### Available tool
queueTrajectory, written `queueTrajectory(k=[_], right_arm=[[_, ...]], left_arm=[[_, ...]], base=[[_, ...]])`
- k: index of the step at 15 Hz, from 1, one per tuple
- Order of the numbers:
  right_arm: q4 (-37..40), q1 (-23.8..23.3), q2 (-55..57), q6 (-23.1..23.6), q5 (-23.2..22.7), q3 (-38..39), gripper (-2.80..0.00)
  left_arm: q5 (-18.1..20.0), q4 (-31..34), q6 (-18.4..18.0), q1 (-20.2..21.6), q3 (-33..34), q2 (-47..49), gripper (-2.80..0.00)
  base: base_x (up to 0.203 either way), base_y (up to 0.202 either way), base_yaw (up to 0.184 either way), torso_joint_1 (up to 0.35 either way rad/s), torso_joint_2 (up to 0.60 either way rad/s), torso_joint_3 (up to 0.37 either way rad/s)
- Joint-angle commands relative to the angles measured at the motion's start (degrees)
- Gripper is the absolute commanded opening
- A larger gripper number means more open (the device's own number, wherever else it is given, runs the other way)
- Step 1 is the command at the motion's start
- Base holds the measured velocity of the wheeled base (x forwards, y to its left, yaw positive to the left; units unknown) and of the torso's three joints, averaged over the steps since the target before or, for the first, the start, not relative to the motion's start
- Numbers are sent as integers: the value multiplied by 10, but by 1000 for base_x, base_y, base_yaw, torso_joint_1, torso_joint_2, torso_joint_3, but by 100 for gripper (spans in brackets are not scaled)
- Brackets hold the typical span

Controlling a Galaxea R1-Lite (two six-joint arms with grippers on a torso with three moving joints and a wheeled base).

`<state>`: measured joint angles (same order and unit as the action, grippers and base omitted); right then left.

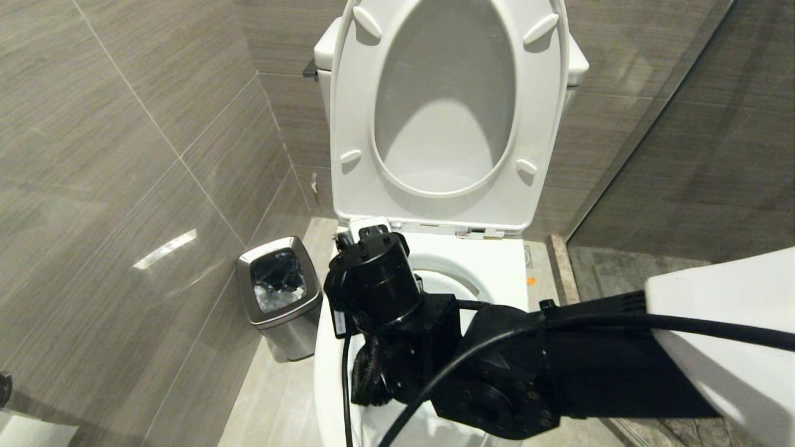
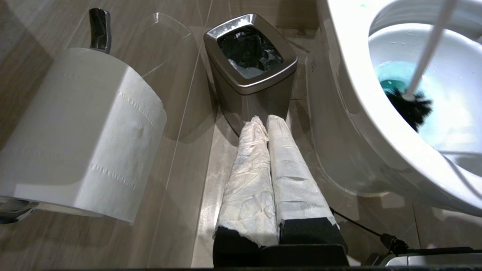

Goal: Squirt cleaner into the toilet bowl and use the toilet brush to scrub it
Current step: Scrub the toilet bowl

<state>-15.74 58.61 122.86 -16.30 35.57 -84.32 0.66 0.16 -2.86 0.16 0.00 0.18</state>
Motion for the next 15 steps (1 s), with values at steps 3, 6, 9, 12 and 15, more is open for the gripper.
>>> queueTrajectory(k=[3, 6, 9, 12, 15], right_arm=[[51, 26, -144, -44, 0, 153, -280], [60, 28, -222, -48, 2, 255, -280], [101, 22, -285, -48, 3, 306, -280], [120, -22, -298, -44, 7, 310, -280], [108, -78, -283, -18, 7, 304, -280]], left_arm=[[1, 4, -1, -1, -1, 0, -280], [1, 4, -1, 0, -1, 0, -280], [1, 5, -1, 0, -1, 0, -280], [1, 5, -1, -1, -1, 1, -280], [1, 4, -1, 0, -1, 0, -280]], base=[[0, 0, 0, 0, 0, 0], [0, 0, 0, 0, 0, 0], [0, 0, 0, 0, 0, 0], [0, 0, 0, 0, 0, 0], [0, 0, 0, 0, 0, 0]])
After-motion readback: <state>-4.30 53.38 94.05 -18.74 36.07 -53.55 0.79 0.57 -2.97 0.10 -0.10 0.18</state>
